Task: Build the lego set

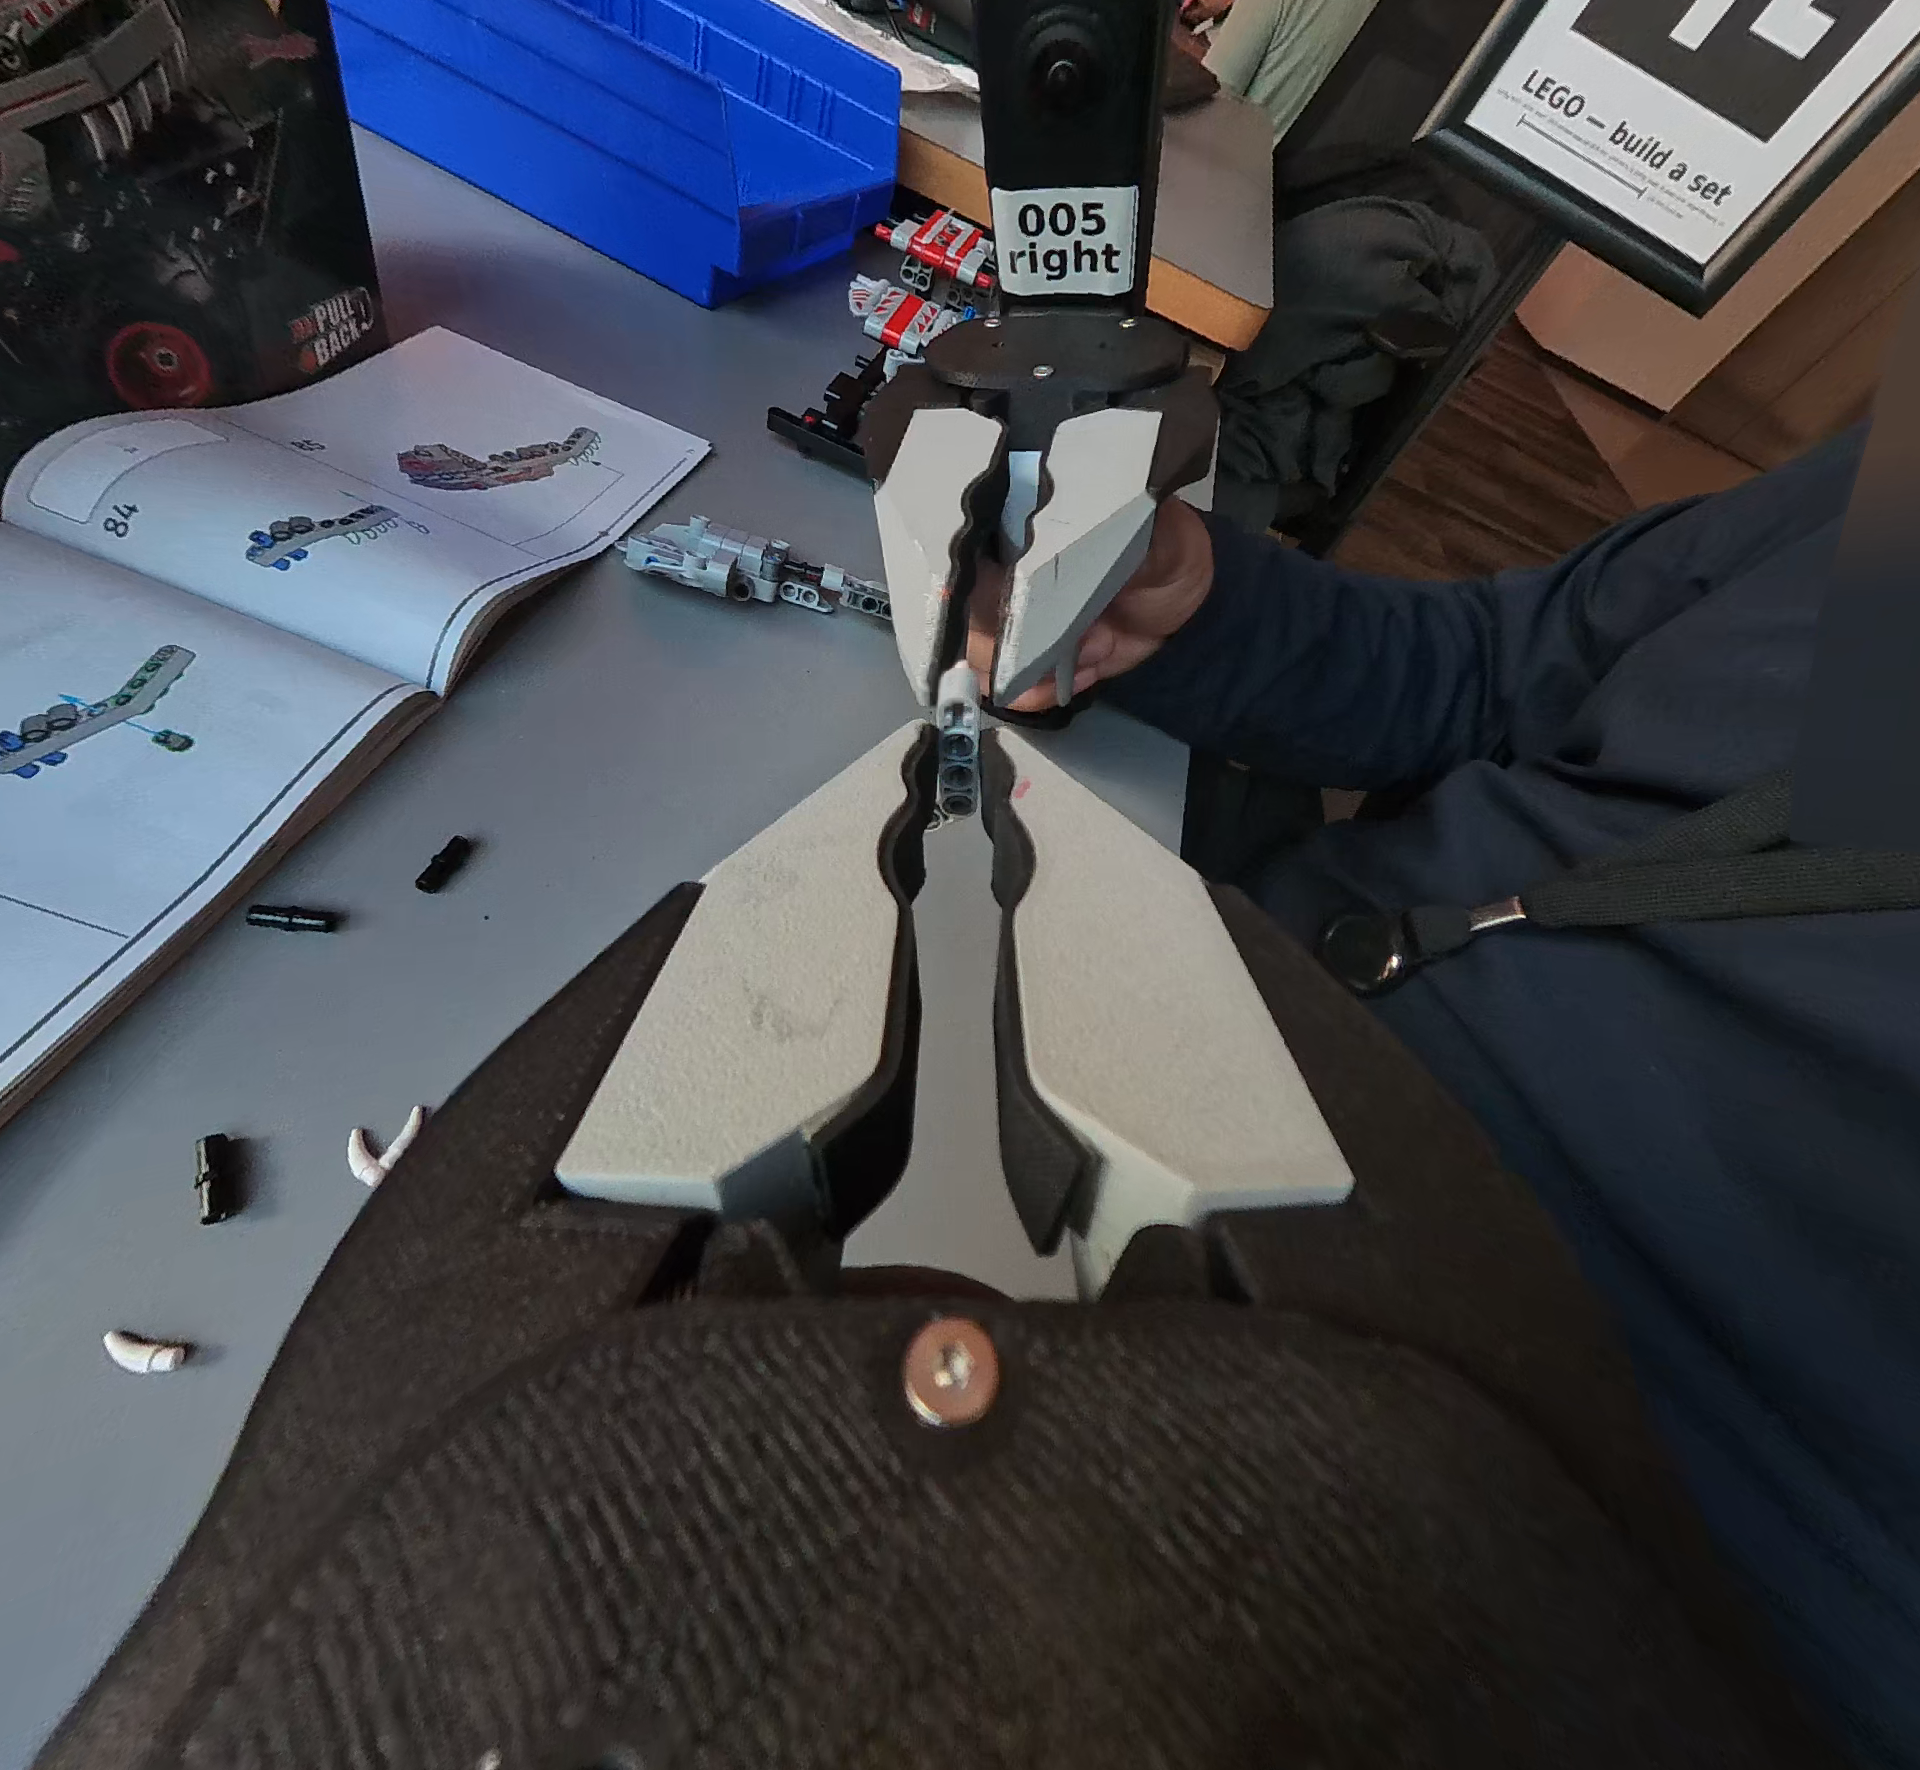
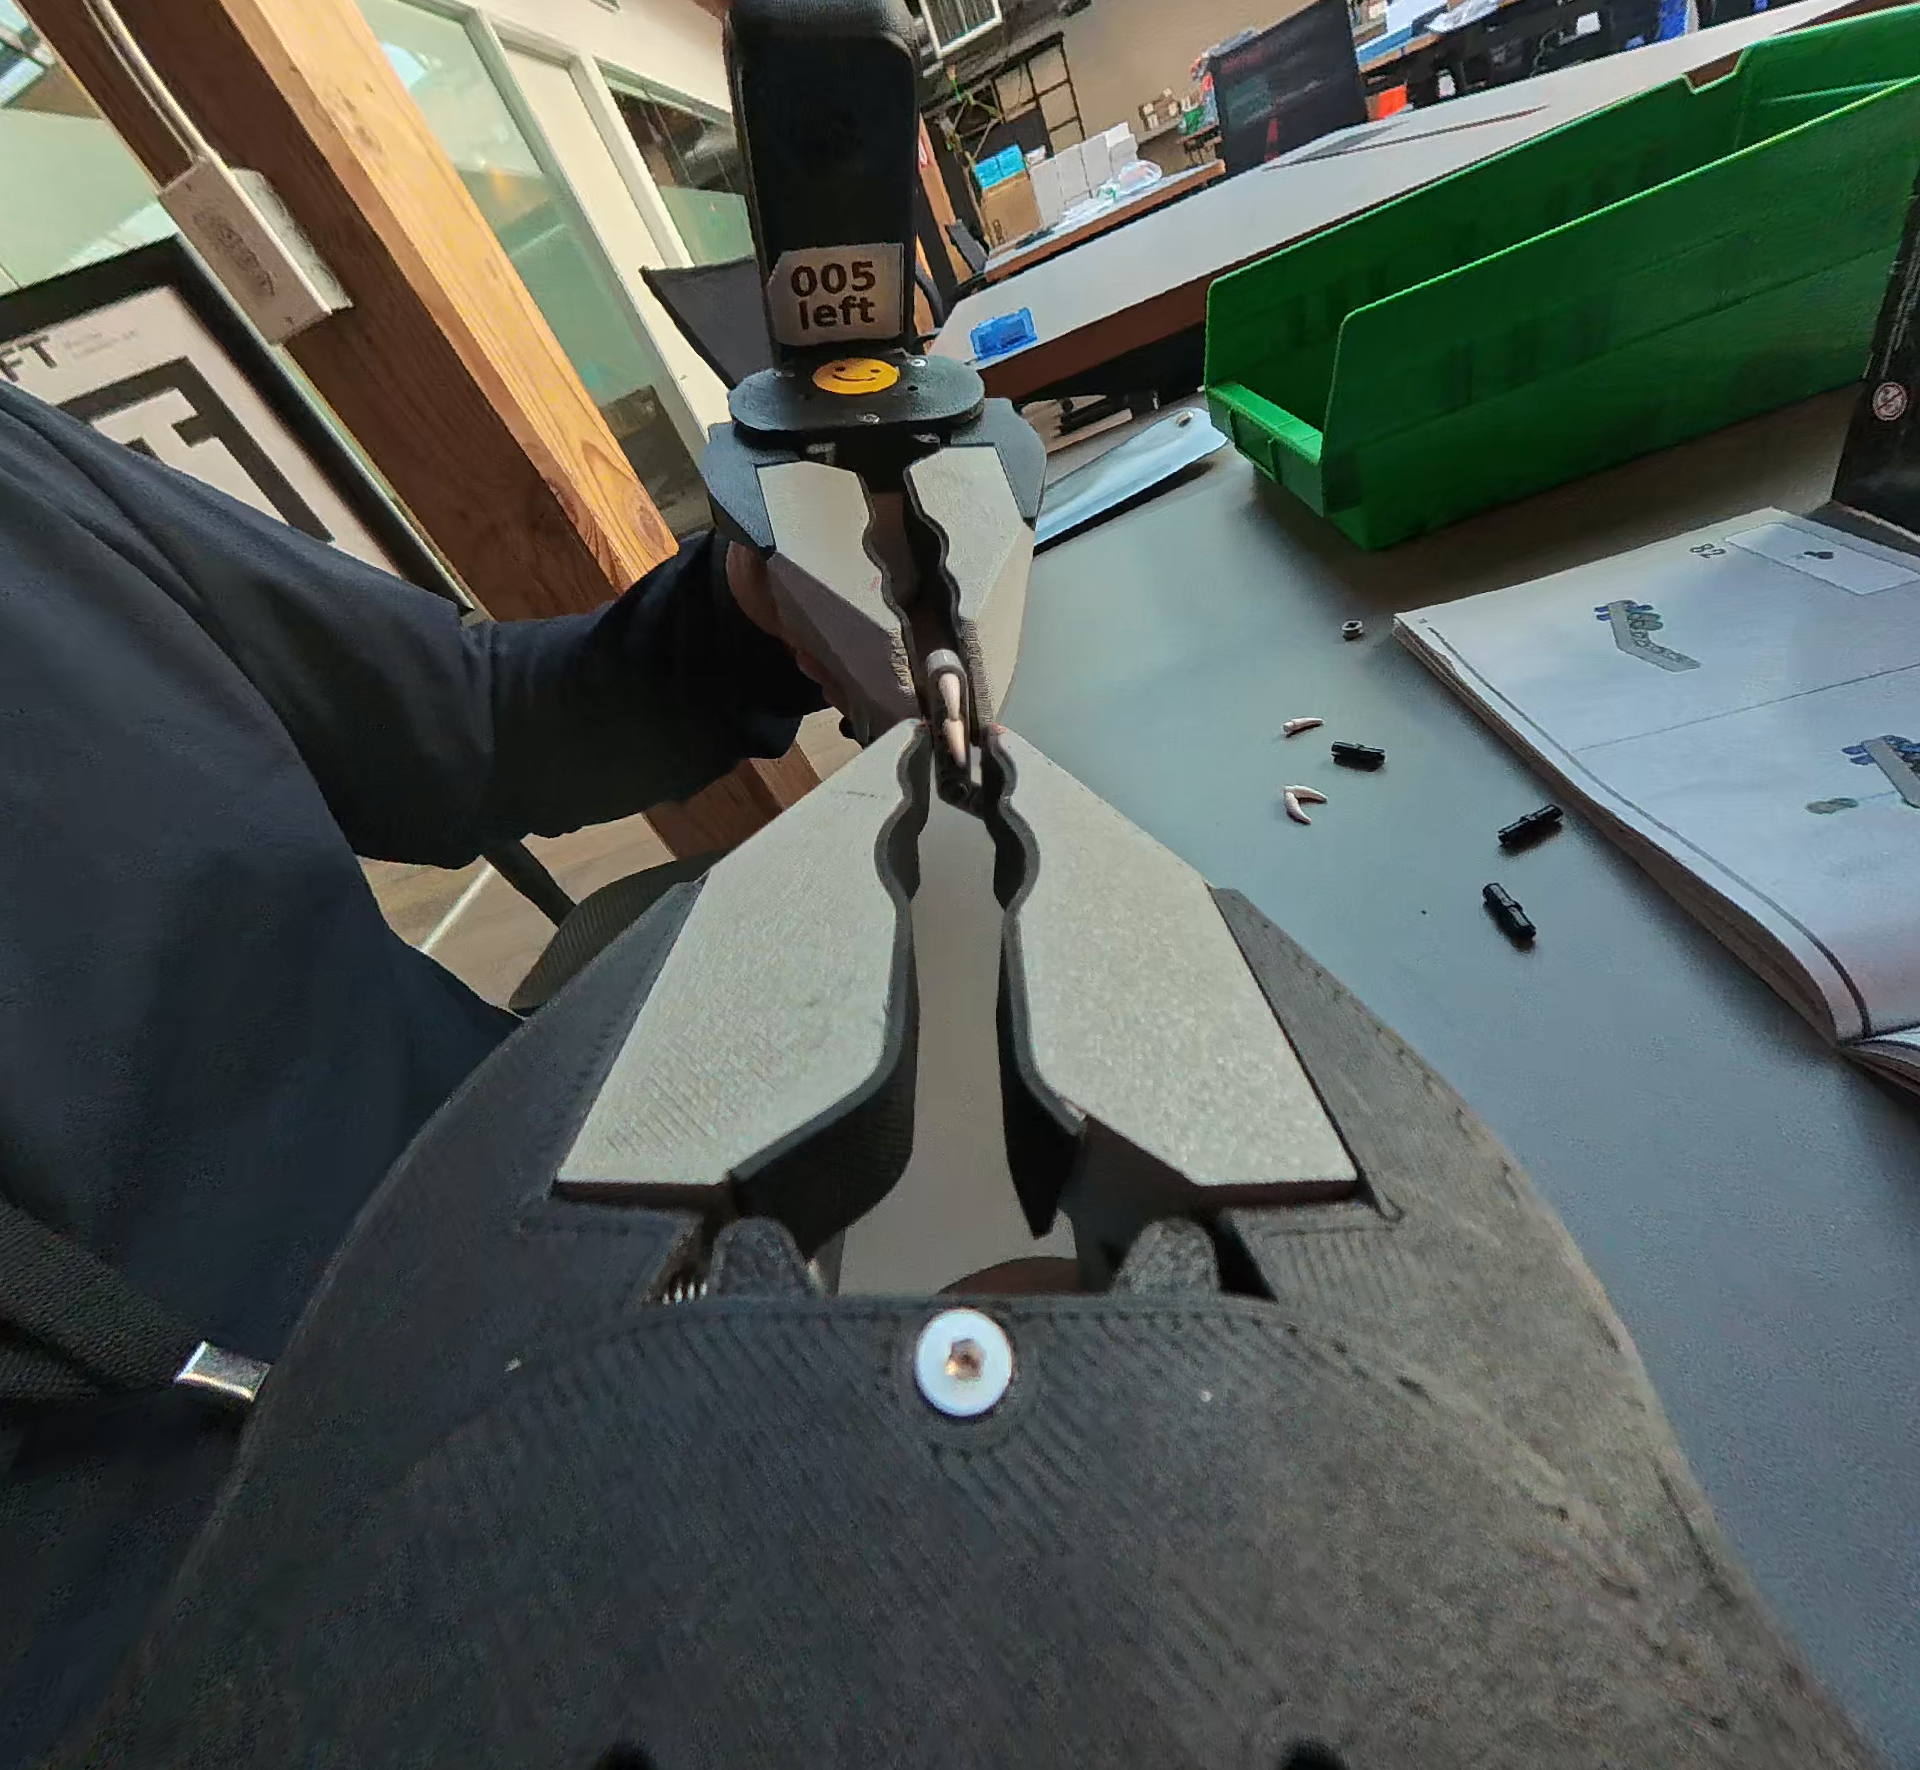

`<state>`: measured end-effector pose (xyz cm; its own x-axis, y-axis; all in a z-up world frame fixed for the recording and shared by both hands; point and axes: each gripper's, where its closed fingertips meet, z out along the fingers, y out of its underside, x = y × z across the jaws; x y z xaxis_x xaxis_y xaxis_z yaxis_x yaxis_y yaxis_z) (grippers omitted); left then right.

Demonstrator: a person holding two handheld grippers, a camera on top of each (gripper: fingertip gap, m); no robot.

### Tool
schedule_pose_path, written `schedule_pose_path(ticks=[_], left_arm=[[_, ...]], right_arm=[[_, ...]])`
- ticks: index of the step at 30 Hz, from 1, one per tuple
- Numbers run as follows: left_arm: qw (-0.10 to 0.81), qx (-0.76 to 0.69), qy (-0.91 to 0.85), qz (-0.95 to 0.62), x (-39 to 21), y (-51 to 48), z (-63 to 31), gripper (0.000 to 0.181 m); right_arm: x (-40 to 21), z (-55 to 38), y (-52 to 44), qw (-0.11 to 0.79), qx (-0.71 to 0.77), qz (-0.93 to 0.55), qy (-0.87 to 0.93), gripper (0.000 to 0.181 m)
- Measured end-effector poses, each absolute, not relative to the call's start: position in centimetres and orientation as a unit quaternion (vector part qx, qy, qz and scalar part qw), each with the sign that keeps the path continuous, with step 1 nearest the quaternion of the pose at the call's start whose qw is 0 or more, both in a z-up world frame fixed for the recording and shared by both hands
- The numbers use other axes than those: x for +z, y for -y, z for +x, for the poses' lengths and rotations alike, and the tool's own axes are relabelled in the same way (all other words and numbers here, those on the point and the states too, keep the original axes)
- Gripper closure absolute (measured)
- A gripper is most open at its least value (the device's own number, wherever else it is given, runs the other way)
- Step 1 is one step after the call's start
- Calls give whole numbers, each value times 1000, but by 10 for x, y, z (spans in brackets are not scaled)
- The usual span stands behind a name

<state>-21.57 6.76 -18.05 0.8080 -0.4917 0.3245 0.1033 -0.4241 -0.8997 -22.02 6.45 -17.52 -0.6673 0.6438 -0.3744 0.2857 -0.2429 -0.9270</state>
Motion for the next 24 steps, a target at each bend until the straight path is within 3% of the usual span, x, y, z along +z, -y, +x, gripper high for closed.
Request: schedule_pose_path(ticks=[24], left_arm=[[531, -281, -110, -792, -181, -69, -217, 176]], right_arm=[[-180, -221, -65, 135, 671, -392, 615, 181]])
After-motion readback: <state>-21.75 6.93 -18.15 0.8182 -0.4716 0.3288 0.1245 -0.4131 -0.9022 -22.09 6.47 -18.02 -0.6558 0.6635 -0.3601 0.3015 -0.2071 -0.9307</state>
